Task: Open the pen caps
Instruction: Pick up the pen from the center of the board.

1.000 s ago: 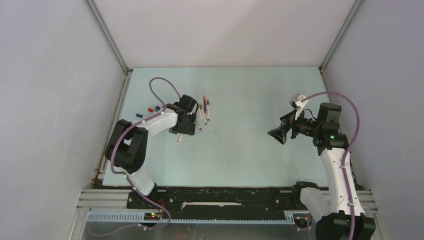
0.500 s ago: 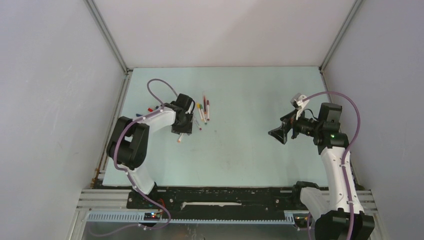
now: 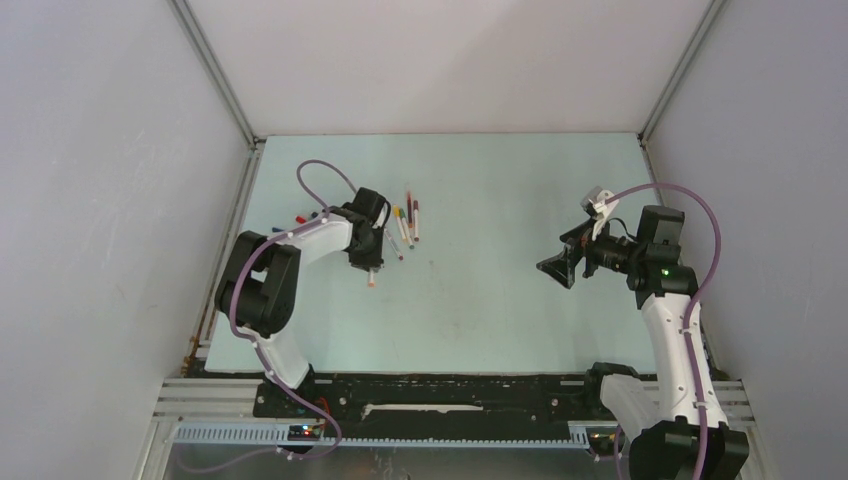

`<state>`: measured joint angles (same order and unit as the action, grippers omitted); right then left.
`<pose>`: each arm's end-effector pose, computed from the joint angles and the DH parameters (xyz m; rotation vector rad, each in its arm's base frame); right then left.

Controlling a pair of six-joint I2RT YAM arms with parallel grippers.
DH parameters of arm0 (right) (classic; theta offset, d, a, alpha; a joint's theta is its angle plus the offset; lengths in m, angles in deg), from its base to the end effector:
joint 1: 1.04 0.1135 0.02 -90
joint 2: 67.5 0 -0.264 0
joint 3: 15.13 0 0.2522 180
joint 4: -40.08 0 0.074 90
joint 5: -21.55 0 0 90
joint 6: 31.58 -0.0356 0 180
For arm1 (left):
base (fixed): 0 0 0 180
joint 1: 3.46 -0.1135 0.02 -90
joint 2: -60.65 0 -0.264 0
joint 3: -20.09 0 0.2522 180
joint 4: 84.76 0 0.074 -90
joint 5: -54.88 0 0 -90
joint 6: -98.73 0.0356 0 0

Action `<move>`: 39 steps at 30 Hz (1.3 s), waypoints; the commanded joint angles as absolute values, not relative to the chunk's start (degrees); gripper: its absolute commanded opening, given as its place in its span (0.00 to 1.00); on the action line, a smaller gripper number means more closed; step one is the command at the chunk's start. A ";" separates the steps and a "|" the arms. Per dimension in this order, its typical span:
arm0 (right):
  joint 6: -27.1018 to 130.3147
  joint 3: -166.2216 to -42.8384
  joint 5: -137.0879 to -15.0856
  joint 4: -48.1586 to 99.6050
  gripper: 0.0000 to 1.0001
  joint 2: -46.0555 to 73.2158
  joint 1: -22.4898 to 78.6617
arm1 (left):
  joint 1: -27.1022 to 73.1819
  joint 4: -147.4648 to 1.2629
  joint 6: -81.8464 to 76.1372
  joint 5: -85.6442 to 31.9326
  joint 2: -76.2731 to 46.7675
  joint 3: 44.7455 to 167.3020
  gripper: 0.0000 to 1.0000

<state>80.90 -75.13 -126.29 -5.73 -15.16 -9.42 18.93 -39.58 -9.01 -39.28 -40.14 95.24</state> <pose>0.1842 0.0033 0.2987 -0.7461 1.8390 0.7729 0.3087 -0.1244 0.1603 0.0965 2.8002 -0.0668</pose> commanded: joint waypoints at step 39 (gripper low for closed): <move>71.50 -79.87 -148.31 -7.96 0.94 -15.71 3.90 | 41.74 -103.42 -31.28 -28.88 5.76 63.25 0.02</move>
